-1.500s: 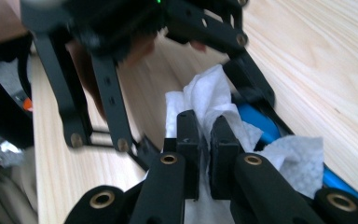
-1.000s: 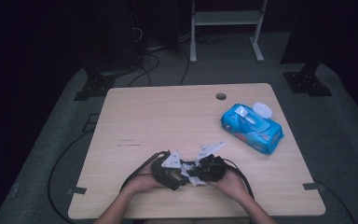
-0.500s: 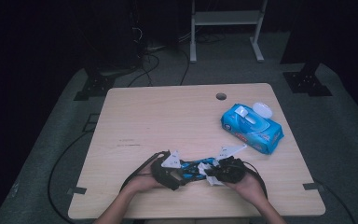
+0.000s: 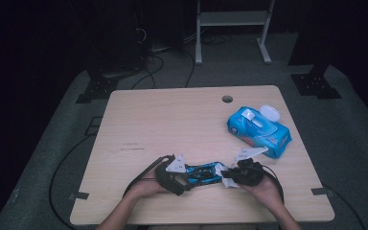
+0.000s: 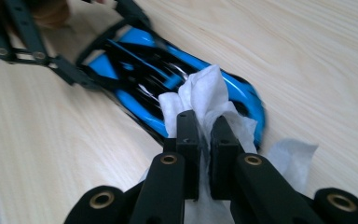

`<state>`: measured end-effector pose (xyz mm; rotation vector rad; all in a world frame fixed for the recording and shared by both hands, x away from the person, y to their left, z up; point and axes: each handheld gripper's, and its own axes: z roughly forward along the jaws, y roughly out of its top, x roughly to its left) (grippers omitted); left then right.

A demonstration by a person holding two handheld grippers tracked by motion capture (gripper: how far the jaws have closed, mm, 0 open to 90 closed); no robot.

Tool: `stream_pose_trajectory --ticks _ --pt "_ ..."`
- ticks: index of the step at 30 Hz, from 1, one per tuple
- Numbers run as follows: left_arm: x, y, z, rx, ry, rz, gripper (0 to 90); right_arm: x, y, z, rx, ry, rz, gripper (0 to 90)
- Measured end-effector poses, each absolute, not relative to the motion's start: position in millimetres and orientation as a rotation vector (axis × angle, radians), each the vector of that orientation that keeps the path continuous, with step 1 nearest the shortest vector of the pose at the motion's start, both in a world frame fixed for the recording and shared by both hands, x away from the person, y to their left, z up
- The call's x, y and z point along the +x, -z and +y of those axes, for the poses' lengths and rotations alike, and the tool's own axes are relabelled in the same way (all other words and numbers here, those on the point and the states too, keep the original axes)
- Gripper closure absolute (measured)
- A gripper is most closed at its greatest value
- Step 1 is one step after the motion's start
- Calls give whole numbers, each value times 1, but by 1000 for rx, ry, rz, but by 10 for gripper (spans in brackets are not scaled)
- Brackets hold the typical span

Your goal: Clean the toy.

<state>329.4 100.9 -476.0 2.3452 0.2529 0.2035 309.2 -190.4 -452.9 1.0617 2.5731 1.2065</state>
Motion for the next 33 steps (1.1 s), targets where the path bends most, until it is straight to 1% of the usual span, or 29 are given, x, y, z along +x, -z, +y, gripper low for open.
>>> stream_pose_trajectory --ticks 5,9,13,17,20,28,33 --pt "330 476 101 2347 -200 254 245 309 451 -192 1072 -1205 2555 848" --pt "330 476 101 2341 -198 257 245 310 447 -179 1046 -1261 2550 848" --pt "330 476 101 2345 -203 250 245 310 451 -168 1009 -1224 2575 848" --pt "329 476 101 2348 -208 246 246 313 453 -180 1044 -1181 2548 848" --pt "329 476 101 2346 -205 249 245 318 456 -193 1139 -1183 2535 848" --pt "330 476 101 2345 -203 247 245 320 455 -179 1078 -1215 2531 848" --pt "330 476 101 2342 -201 246 246 320 456 -194 1142 -1158 2505 848"
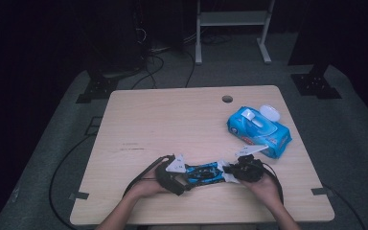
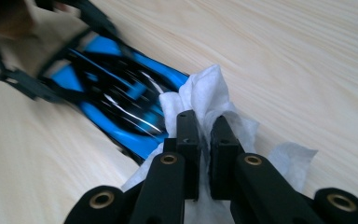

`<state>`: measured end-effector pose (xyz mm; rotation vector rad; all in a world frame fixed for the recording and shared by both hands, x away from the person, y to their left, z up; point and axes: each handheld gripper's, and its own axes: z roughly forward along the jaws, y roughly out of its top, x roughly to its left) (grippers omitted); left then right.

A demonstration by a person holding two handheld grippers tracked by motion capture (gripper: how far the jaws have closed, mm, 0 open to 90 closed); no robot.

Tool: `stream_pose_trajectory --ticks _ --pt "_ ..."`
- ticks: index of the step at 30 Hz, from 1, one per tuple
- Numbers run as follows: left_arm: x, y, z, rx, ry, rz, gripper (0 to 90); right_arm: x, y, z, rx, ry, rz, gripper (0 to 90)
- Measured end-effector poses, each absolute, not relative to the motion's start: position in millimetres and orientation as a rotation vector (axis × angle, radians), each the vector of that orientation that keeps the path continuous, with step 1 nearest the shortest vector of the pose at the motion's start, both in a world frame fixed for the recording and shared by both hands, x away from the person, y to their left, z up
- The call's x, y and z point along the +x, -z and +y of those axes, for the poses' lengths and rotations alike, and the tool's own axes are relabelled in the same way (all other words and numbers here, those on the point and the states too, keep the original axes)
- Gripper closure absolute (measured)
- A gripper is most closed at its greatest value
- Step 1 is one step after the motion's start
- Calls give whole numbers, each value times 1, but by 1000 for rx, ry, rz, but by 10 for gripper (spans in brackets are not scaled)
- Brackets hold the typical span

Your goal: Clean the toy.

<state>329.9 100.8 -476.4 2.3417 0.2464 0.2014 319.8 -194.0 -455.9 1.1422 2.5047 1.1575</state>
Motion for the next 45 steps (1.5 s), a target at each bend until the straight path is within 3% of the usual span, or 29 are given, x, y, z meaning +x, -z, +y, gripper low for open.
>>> stream_pose_trajectory --ticks 3,11,19,26,34,45 --pt "330 476 101 2343 -204 247 246 321 456 -201 1185 -1181 2477 849" --pt "330 476 101 2341 -199 247 246 327 452 -169 1076 -1202 2491 848" --pt "330 477 101 2339 -199 247 246 331 453 -184 1146 -1130 2454 848" --pt "330 477 101 2340 -198 250 246 337 451 -156 1044 -1184 2500 848" --pt "331 477 101 2338 -195 242 246 332 457 -191 1178 -1173 2481 847" --pt "331 477 101 2339 -196 241 246 316 459 -201 1176 -1166 2517 848"
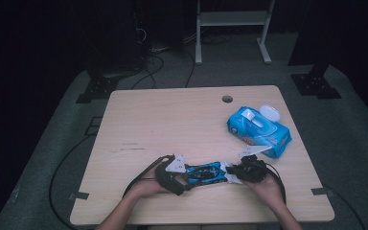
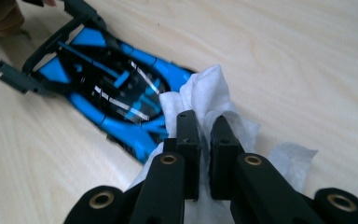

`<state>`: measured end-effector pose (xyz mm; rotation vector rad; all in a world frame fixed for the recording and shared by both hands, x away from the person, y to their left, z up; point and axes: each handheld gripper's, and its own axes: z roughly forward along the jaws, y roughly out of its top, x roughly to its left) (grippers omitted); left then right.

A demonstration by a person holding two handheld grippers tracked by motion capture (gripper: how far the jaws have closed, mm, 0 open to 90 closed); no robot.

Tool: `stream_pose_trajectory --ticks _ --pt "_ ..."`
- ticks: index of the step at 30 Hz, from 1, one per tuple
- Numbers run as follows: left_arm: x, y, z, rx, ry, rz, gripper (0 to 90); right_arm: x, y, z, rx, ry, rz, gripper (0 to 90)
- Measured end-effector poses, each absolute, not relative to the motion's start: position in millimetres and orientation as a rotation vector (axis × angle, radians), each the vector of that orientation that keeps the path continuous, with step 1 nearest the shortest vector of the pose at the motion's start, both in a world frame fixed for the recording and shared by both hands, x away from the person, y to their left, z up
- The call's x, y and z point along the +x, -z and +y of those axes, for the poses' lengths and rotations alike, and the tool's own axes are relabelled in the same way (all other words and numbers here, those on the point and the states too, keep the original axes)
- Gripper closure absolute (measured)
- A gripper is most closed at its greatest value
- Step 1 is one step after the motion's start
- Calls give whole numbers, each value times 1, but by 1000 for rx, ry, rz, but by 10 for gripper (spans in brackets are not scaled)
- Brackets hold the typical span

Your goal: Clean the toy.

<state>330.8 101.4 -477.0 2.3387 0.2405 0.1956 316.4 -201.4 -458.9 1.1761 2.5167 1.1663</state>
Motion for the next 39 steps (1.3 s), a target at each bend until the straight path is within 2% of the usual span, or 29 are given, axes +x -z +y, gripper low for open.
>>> stream_pose_trajectory --ticks 5,15,26,34,39 --pt "331 477 101 2338 -197 244 247 305 458 -197 1133 -1171 2541 848" --pt "331 477 99 2335 -194 255 247 330 454 -192 1162 -1174 2497 848" --pt "332 477 99 2333 -186 259 247 354 441 -124 973 -1198 2654 848" --pt "332 476 98 2341 -192 264 245 363 444 -138 1063 -1173 2652 849" --pt "332 477 98 2337 -192 264 247 358 440 -122 992 -1198 2687 849"
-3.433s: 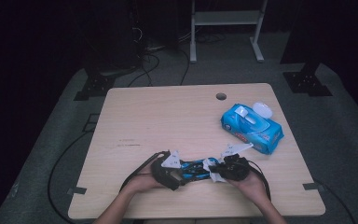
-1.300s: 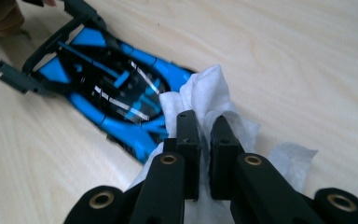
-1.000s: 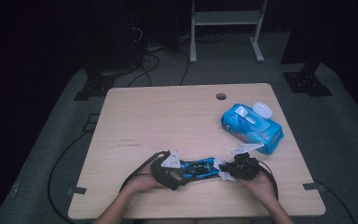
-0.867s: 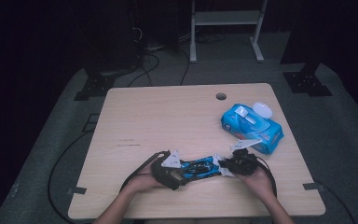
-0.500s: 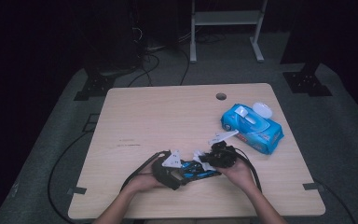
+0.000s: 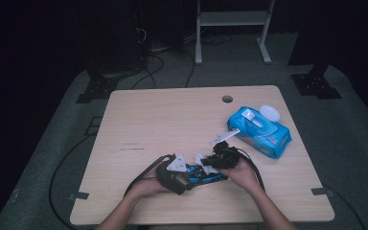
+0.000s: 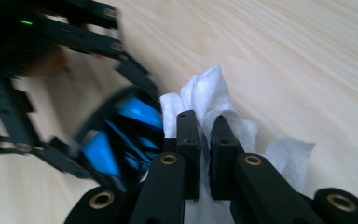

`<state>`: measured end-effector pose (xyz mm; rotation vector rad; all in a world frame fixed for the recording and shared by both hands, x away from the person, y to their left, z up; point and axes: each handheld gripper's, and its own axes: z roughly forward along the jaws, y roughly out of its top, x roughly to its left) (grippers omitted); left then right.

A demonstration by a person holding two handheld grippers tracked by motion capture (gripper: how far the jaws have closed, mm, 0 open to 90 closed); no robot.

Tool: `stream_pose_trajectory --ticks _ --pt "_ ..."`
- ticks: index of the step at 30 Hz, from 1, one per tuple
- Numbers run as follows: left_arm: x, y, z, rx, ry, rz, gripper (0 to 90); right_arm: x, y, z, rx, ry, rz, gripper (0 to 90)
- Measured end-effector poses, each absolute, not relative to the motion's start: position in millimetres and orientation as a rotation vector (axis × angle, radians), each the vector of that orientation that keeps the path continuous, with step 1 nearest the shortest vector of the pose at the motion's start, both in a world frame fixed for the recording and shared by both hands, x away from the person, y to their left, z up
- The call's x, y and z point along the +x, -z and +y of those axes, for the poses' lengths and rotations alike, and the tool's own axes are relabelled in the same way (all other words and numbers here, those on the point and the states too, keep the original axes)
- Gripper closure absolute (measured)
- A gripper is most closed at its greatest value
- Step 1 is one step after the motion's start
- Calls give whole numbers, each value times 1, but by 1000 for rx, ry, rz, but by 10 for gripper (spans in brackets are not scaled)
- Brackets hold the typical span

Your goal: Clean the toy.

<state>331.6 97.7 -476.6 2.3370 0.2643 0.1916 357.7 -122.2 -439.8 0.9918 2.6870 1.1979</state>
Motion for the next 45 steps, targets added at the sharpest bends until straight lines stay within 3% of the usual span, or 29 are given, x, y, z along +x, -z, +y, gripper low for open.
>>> stream_pose_trajectory --ticks 17,45 --pt "331 477 99 2330 -205 264 243 350 443 -89 915 -1230 2754 849" --pt "331 477 98 2331 -189 251 246 336 438 -69 805 -1192 2804 854"
